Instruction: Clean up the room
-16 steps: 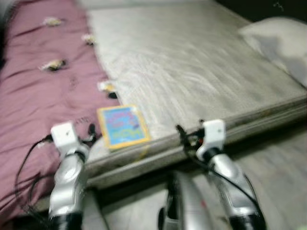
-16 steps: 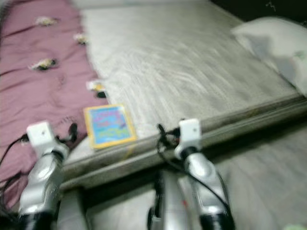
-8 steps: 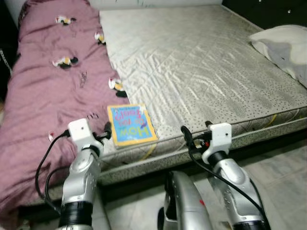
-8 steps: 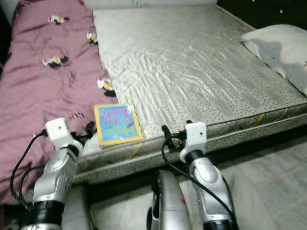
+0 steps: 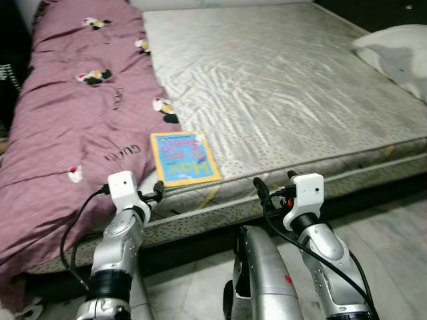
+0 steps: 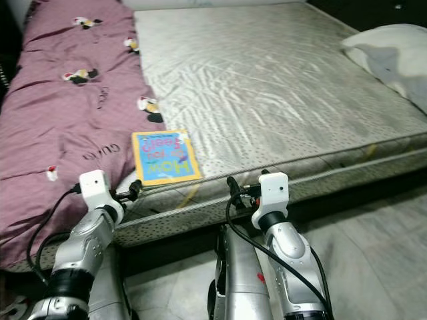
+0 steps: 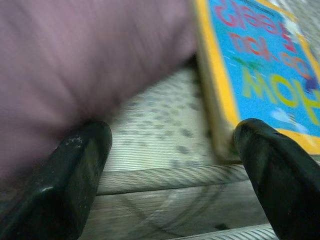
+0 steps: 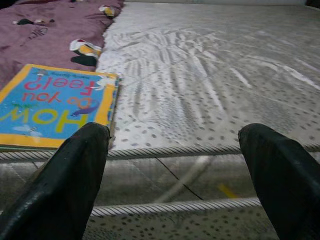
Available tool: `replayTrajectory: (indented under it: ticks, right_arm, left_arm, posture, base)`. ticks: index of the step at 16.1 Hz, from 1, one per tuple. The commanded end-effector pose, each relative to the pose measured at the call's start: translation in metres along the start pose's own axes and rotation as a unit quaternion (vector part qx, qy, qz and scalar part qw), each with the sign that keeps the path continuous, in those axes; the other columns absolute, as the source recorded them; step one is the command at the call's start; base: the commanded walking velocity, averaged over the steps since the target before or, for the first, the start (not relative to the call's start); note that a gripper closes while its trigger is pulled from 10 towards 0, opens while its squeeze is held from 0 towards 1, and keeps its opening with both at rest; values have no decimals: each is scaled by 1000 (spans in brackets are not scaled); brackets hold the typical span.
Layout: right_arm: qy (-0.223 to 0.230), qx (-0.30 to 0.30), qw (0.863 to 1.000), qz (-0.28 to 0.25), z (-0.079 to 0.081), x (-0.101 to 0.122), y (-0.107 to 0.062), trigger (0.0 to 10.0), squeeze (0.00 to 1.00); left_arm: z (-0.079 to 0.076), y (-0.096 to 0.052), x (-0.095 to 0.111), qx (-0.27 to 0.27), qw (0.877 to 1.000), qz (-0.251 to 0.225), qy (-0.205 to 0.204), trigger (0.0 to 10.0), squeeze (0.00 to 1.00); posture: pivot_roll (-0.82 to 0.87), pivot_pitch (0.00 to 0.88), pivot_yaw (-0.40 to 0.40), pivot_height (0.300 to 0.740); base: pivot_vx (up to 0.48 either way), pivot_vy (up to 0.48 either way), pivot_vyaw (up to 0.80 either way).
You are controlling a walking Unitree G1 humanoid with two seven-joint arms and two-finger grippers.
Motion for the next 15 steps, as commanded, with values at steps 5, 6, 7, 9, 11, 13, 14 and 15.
replayTrajectory:
  ticks: [5,6,7,9,11,13,14,15]
  right_arm:
    - [-14,-4,1000,-6,-4,5,-2,10000,0]
    - [-14,-5,1000,-7,-4,6,-2,10000,0]
    - [-15,-5,1000,-7,-4,6,-2,10000,0]
    - [3,18,1000,-15,0,12,-3,10000,0]
    - [60,107,992,-39,17,35,-13,10000,0]
    - [57,141,988,-40,23,41,-20,10000,0]
    - [42,139,989,-40,22,41,-22,10000,0]
    - [40,130,990,-38,19,40,-23,10000,0]
  left_arm:
    - [-12,11,17,-17,1000,-21,-4,10000,0]
    - [-7,13,14,-3,1000,-12,-19,10000,0]
    - [-6,13,13,-1,1000,-8,-25,10000,0]
    - [-2,16,5,-4,999,14,-36,10000,0]
    - [2,21,6,-13,998,33,-51,10000,0]
    - [3,26,10,-25,997,40,-67,10000,0]
    - [1,29,13,-33,995,42,-85,10000,0]
    - [-3,31,19,-47,993,44,-100,10000,0]
  posture:
    - [-70,22,-47,468]
    - [-75,21,-47,468]
    - [-75,21,-47,468]
    - [-87,22,-46,468]
    - [-112,31,-45,468]
    - [-140,35,-43,468]
    - [-148,36,-42,468]
    - [-155,40,-40,468]
  base:
    - [0,0,0]
    - [0,0,0]
    - [0,0,0]
    - [0,0,0]
    - [0,0,0]
    - [0,0,0]
    - [0,0,0]
    - [0,0,0]
Point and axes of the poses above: a point about 5 cm out from each wrist's last joint towards the gripper, its own y axis pointing out of the wrist towards the gripper, its own x axis along the axis of the wrist's last joint, z = x × y, the point moved 1 cm from there along y, pointing out of the wrist towards the gripper, and after that the axes turned 7 degrees about -y, right-handed, at the moved point
